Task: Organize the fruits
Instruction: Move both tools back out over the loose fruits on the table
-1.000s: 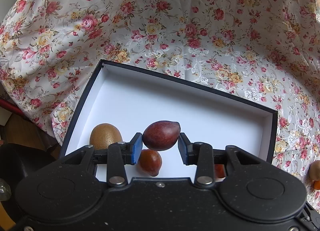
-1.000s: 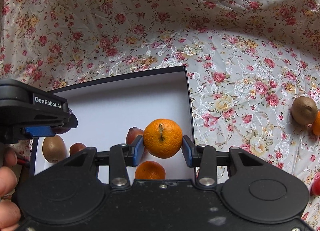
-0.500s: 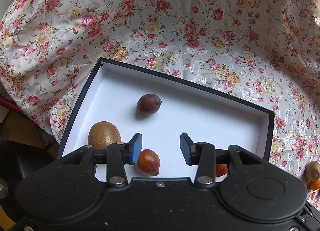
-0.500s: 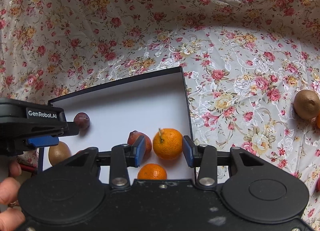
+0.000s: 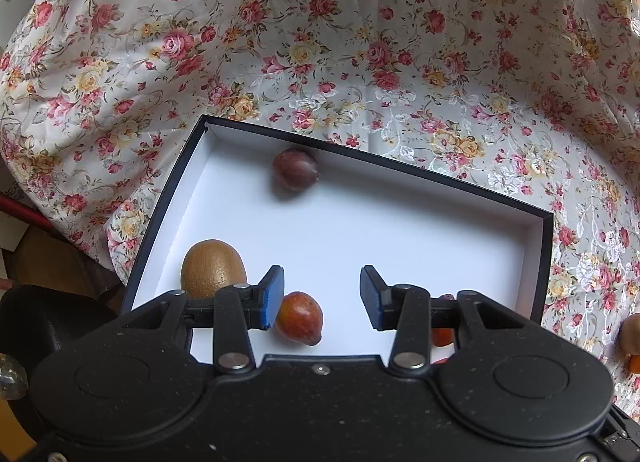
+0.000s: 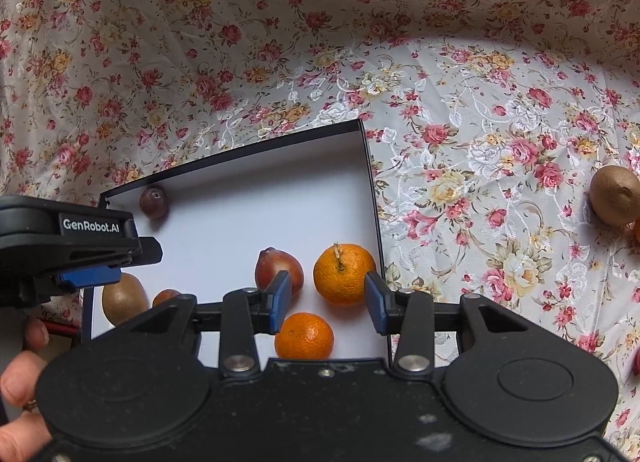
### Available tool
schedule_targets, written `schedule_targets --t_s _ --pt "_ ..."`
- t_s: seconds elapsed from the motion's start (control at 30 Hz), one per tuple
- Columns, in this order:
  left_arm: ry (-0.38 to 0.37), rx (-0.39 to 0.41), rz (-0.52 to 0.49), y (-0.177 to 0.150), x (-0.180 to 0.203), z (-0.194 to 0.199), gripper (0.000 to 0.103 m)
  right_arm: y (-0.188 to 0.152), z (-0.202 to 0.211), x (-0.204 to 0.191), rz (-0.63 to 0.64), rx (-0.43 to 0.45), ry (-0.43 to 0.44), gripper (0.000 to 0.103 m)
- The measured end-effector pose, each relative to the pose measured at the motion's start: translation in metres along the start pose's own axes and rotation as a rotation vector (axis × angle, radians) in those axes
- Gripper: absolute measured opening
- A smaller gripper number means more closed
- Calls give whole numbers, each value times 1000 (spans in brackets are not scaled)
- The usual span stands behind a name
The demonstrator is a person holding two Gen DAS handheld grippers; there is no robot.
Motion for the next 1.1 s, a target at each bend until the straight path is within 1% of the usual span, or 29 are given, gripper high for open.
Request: schedule_targets --t_s 0.17,0.4,0.57,0.77,0.87,1.1 --pt "16 2 -25 -1 4 2 51 -4 3 2 12 -14 -1 44" --pt "39 14 -104 -3 17 6 51 -5 12 10 -1 -25 18 44" --pt "42 18 -168 -9 35 8 51 0 23 25 -38 -14 17 44" --pt "41 33 -260 -19 67 13 52 2 31 45 -79 -14 -1 44" --pt "30 37 -299 -24 84 15 52 2 35 57 -96 -16 -15 44" --pt "-48 5 -338 -38 126 18 52 0 42 95 -147 -32 -68 44"
Point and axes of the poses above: each gripper's, at about its wrist camera, not at the fingertips, and z roughly against the way its jaws point, x to its right, y to its top, the point moved 7 cm from there along -z, roughly the way its jaws point, and after that the axes turned 7 degrees about -y, right-handed, at the moved point
